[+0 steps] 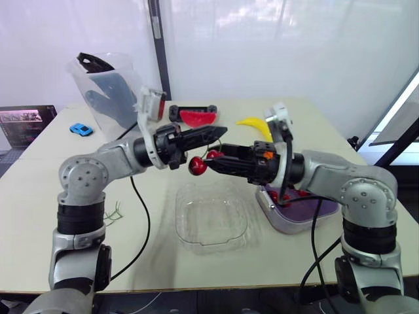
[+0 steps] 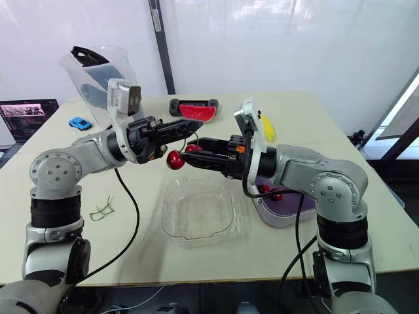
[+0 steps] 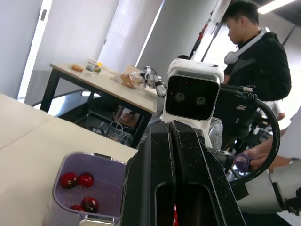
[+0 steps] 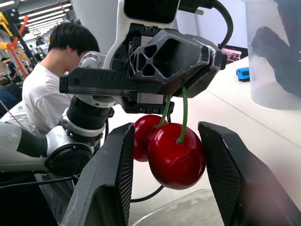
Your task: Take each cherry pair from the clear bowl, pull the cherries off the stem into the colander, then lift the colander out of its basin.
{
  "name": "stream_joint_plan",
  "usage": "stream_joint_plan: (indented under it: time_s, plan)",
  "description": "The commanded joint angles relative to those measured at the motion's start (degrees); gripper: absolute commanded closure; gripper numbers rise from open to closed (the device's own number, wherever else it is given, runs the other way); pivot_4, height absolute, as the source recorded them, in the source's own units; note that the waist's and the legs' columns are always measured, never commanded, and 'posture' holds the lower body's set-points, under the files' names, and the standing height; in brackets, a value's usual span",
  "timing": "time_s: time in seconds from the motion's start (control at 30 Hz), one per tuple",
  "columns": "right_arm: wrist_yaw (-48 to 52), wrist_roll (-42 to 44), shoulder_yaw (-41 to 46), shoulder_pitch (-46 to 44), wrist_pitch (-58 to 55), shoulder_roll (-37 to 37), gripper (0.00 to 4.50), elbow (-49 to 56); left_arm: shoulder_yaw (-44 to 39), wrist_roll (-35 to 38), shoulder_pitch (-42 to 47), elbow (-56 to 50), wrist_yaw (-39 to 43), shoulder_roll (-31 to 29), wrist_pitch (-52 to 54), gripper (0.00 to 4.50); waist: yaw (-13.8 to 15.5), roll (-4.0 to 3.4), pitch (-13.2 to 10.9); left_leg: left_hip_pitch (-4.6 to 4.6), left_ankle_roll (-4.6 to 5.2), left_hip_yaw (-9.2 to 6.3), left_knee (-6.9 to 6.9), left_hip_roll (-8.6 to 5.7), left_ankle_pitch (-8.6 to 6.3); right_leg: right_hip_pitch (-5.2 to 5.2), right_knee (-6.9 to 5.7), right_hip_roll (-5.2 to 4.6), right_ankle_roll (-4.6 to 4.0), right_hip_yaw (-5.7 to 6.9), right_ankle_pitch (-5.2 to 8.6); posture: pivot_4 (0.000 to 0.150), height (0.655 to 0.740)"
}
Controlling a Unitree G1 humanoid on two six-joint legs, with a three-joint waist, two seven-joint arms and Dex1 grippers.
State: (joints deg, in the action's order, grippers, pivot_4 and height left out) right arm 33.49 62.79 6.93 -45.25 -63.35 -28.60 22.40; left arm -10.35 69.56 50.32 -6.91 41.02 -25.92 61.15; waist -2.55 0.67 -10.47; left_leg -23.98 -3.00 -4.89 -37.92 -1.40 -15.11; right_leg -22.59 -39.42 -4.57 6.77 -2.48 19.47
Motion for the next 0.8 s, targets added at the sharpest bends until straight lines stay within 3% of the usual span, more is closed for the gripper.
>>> stream_joint_plan:
  time_s: [0.03, 0.07, 0.47, 0.8]
  plan:
    - [-0.7, 1.2, 0.6, 0.0, 0.5, -0.5, 2.77, 1.0, -0.9, 1.6, 1.1, -1.4, -0.1, 0.1, -0.4, 4.50, 0.0, 0.00, 0.0, 0.00, 0.00, 0.00, 0.00, 0.00, 0.00, 0.00, 0.00, 0.00, 0.00, 0.00, 0.00, 0.150, 0.7400]
    - [-0.7, 1.0, 0.4, 0.1, 0.6, -0.7, 3.08, 1.0, -0.9, 1.6, 1.1, -1.5, -0.2, 0.2, -0.4, 4.50, 0.0, 0.00, 0.0, 0.00, 0.00, 0.00, 0.00, 0.00, 0.00, 0.00, 0.00, 0.00, 0.00, 0.00, 0.00, 0.150, 0.7400]
    - [1.8, -0.1, -2.0, 1.9, 0.3, -4.5, 3.08, 1.7, -0.8, 1.7, 1.4, -1.6, -0.6, 0.5, -0.3, 4.50, 0.0, 0.00, 0.0, 0.00, 0.00, 0.01, 0.00, 0.00, 0.00, 0.01, 0.01, 0.00, 0.00, 0.00, 0.00, 0.150, 0.7400]
    - [7.5, -1.2, -5.1, 2.8, -1.2, -12.2, 3.08, 2.8, -0.4, 1.9, 2.0, -1.8, -0.7, 1.0, -0.3, 4.50, 0.1, 0.02, 0.0, 0.00, 0.01, -0.01, 0.00, 0.01, 0.00, 0.03, 0.05, 0.02, 0.00, 0.00, 0.00, 0.150, 0.7400]
